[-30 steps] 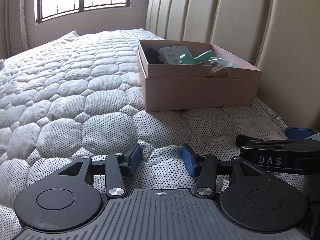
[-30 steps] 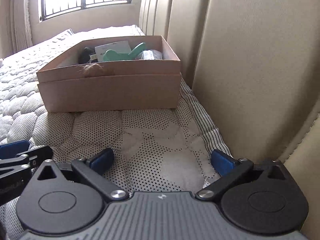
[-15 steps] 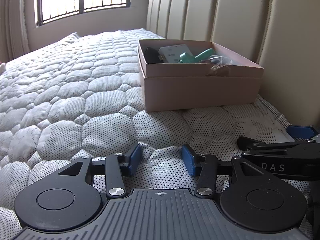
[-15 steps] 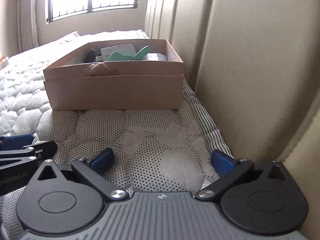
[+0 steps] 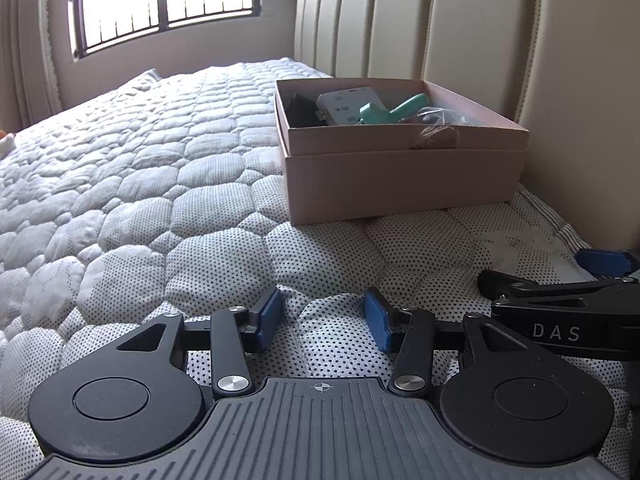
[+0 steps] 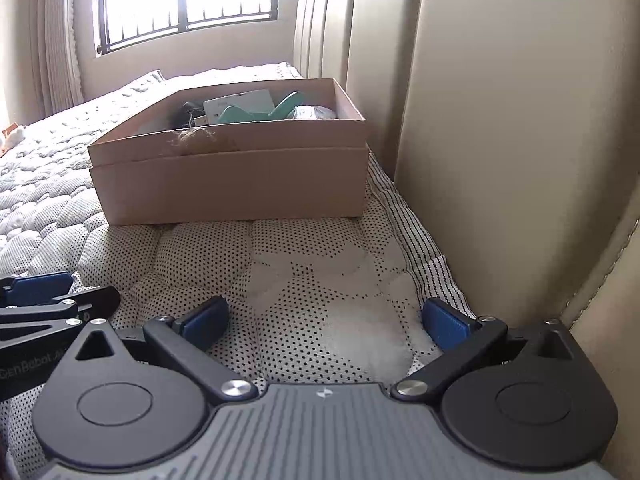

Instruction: Organize rigid objects

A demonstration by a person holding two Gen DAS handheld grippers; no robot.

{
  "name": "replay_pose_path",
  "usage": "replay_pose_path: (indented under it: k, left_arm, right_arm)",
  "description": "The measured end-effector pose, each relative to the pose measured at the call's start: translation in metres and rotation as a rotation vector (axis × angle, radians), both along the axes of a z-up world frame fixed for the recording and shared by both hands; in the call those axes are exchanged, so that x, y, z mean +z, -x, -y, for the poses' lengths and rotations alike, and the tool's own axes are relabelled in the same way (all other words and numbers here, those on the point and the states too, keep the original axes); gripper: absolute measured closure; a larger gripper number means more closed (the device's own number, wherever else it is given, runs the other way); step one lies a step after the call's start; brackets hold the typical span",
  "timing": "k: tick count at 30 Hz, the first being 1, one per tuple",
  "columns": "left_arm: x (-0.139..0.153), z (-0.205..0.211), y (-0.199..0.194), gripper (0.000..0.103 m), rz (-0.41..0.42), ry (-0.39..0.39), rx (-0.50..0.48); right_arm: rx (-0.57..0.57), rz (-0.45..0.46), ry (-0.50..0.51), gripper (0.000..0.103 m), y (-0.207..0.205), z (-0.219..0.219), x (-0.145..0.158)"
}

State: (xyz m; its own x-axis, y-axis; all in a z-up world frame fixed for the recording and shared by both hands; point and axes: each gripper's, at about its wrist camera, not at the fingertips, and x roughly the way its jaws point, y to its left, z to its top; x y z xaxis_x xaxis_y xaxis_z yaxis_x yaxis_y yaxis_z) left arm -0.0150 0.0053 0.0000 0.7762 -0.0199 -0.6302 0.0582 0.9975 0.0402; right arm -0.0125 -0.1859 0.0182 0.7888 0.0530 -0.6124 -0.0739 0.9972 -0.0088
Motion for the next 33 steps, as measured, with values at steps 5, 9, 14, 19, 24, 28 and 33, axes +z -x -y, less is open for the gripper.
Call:
replay_pose_path:
  k: [5,9,14,19,24,28,33]
  left_arm:
    - [0.0002,-0.0007,0.0001,0.052,0.001,0.006,0.0]
    - [0.0002,-0.0011,0.0005,0.052,0.001,0.008,-0.001]
    - [0.0004,-0.0022,0.0003,0.052,0.002,0.013,-0.002]
    - [0.0007,-0.0034,0.0005,0.052,0.001,0.021,-0.003]
    - [0.0006,-0.002,0.0011,0.052,0.003,0.008,-0.005]
    - [0.0005,-0.0021,0.0012,0.052,0.004,0.007,-0.006]
    - [0.0004,-0.0008,0.0014,0.052,0.004,-0.002,-0.007]
  right_arm:
    - [-0.001,0.0,0.001,0.0,-0.0001,-0.0008,0.0]
    - [-0.001,0.0,0.001,0.0,-0.0001,-0.0005,0.0]
    - [-0.001,0.0,0.001,0.0,-0.0001,-0.0004,0.0]
    - [-0.001,0.0,0.001,0.0,-0.0001,-0.0006,-0.0001]
    - [-0.001,0.0,0.001,0.0,0.0,-0.0004,-0.0002]
    - [-0.001,0.0,0.001,0.0,0.0001,-0.0005,-0.0002]
    - [-0.001,0.0,0.001,0.0,0.0002,-0.0006,-0.0003]
